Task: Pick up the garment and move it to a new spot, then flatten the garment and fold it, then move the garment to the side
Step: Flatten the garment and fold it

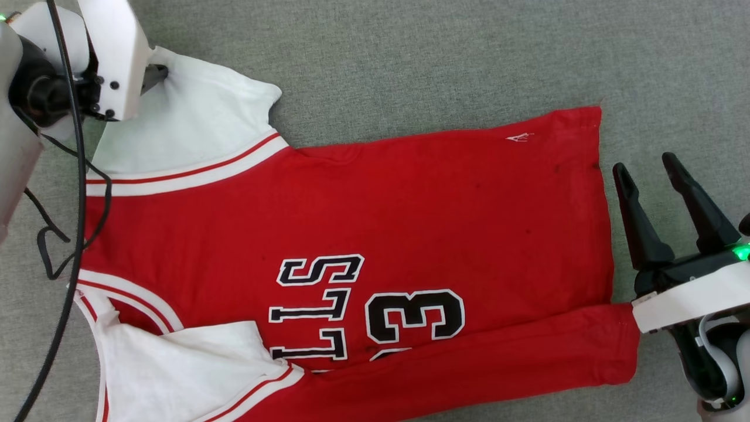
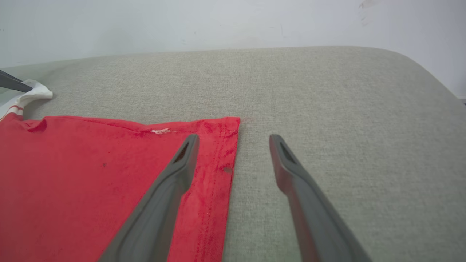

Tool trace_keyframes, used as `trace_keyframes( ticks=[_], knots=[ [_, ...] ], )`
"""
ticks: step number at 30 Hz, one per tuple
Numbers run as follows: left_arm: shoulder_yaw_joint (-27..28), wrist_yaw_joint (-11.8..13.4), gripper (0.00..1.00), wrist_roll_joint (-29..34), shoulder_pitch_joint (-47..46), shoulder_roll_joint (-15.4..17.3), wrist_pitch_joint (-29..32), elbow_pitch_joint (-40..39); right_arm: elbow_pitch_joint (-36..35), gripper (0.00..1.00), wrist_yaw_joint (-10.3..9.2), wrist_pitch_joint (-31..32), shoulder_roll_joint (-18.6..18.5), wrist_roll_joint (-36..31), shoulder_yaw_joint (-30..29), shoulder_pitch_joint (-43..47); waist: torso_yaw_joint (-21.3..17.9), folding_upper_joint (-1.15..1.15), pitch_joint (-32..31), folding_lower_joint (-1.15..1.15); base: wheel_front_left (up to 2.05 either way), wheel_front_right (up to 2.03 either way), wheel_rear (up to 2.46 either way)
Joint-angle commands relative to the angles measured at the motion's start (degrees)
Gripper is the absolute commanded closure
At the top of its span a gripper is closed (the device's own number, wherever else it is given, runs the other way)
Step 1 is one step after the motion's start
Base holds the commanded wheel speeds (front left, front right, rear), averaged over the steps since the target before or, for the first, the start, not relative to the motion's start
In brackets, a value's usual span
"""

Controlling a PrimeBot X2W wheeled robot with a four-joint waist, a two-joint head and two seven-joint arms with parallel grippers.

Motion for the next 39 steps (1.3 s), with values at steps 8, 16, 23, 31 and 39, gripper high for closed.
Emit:
trace_keyframes(
  ticks=[8, 16, 23, 31, 39],
  knots=[
    [-2.90, -0.51, 1.00, -0.35, 3.78, -1.38, -5.12, -1.04, -0.72, 0.00, -0.05, 2.34, -4.28, -0.22, -0.35, -3.60, 2.03, 0.00, -2.92, 0.00, 0.00, 0.00, 0.00],
    [-4.77, -0.52, 1.00, -1.36, 3.19, -2.95, -12.31, -5.14, -1.92, 0.00, -0.05, 19.88, -15.60, 4.06, 4.12, -10.43, 6.07, 0.00, -6.78, 0.00, 0.00, 0.00, 0.00],
    [-7.20, -0.51, 1.00, -1.82, 2.42, -2.94, -16.13, -8.79, 3.39, 0.00, -0.05, 40.86, -23.90, 11.82, 11.24, -19.47, 8.87, 0.00, -7.81, 0.00, 0.00, 0.00, 0.00],
    [-9.35, -0.51, 1.00, -1.55, 0.38, -2.74, -18.71, -12.41, 10.99, 0.00, -0.06, 53.82, -24.55, 13.74, 18.17, -27.68, 11.18, 0.00, -6.20, 0.00, 0.00, 0.00, 0.00],
    [-10.58, -0.51, 1.00, -1.74, -1.66, -3.21, -20.69, -13.98, 19.73, 0.00, -0.04, 54.99, -21.79, 12.98, 24.77, -30.36, 13.00, 0.00, -3.84, 0.00, 0.00, 0.00, 0.00]
  ],
)
